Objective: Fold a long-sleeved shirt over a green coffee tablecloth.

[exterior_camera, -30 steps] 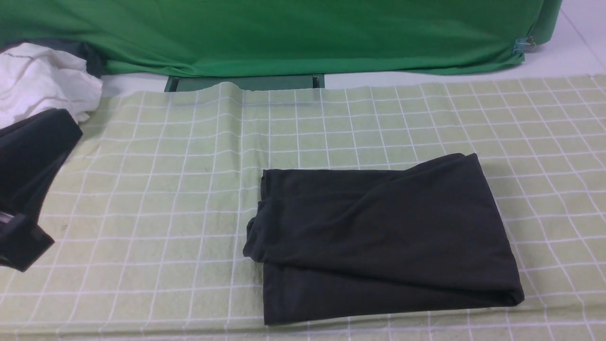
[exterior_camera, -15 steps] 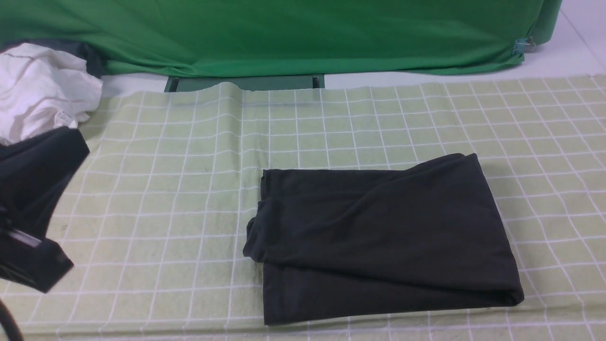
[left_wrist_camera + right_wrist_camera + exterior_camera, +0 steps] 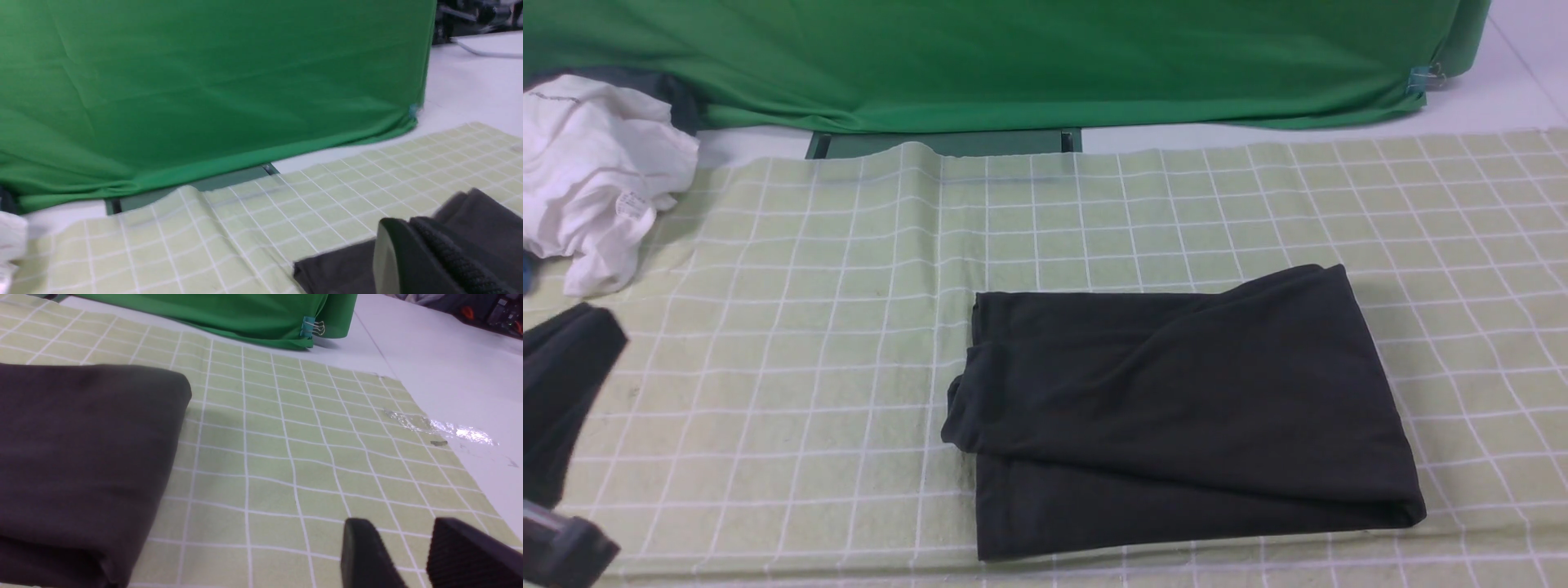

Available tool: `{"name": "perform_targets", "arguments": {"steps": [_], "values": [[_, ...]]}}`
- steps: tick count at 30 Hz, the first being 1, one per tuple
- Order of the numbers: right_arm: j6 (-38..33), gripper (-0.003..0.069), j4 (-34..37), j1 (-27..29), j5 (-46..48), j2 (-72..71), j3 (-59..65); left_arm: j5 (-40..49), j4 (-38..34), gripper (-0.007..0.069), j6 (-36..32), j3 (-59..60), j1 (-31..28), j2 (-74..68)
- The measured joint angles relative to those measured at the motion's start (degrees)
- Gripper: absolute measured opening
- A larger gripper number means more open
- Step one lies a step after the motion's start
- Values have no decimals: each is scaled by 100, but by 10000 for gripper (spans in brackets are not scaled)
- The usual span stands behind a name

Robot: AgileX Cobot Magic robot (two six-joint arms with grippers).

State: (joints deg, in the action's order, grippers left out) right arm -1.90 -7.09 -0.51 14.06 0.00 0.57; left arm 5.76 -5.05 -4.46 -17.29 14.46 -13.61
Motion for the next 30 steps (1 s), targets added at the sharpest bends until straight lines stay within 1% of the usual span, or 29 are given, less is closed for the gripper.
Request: {"name": "perform_targets", "arguments": {"steps": [1, 7, 12, 18, 24, 30], "values": [[0, 242, 0, 0, 0, 0, 0, -31, 0, 15, 50, 130, -234, 304], [0, 242, 0, 0, 0, 0, 0, -16, 0, 15, 150, 638, -1115, 1078], [0, 242, 0, 0, 0, 0, 0, 25, 3, 15, 272, 1160, -1668, 1328], [5, 242, 0, 0, 0, 0, 0, 84, 52, 15, 285, 1732, -1695, 1361], [5, 242, 0, 0, 0, 0, 0, 429, 328, 15, 446, 1755, -1615, 1361], [5, 242, 0, 0, 0, 0, 0, 689, 458, 15, 563, 1755, -1593, 1361]]}}
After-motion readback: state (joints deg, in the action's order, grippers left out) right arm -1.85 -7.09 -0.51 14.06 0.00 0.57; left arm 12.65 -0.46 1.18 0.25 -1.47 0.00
